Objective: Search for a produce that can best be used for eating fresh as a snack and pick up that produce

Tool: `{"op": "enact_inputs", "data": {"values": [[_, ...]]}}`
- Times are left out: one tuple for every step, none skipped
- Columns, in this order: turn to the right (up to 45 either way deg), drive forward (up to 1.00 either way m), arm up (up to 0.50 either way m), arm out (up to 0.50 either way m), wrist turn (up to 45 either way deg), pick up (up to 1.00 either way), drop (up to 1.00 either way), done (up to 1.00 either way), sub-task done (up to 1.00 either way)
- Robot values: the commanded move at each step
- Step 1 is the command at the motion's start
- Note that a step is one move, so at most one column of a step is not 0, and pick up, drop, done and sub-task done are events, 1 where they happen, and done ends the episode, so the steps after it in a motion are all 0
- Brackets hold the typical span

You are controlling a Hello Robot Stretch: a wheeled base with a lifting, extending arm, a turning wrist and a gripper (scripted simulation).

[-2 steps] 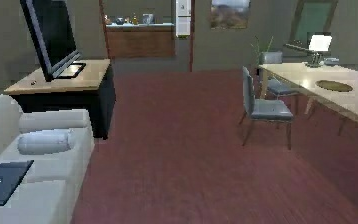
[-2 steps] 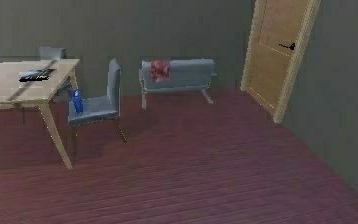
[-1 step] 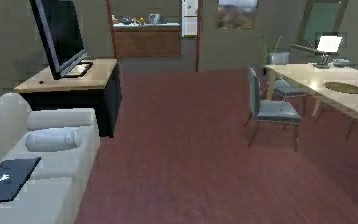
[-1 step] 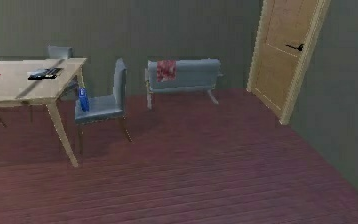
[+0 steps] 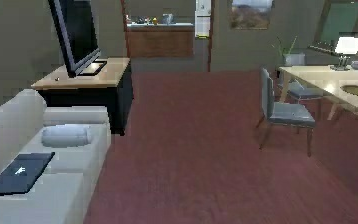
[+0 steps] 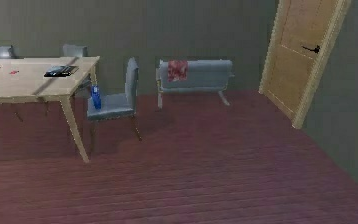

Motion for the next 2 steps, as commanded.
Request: {"op": "enact_inputs", "data": {"values": [[0.0,1.00,0.00,0.00,0.0,0.00,0.00,0.00,0.00],[0.0,1.00,0.00,0.00,0.0,0.00,0.00,0.00,0.00]]}}
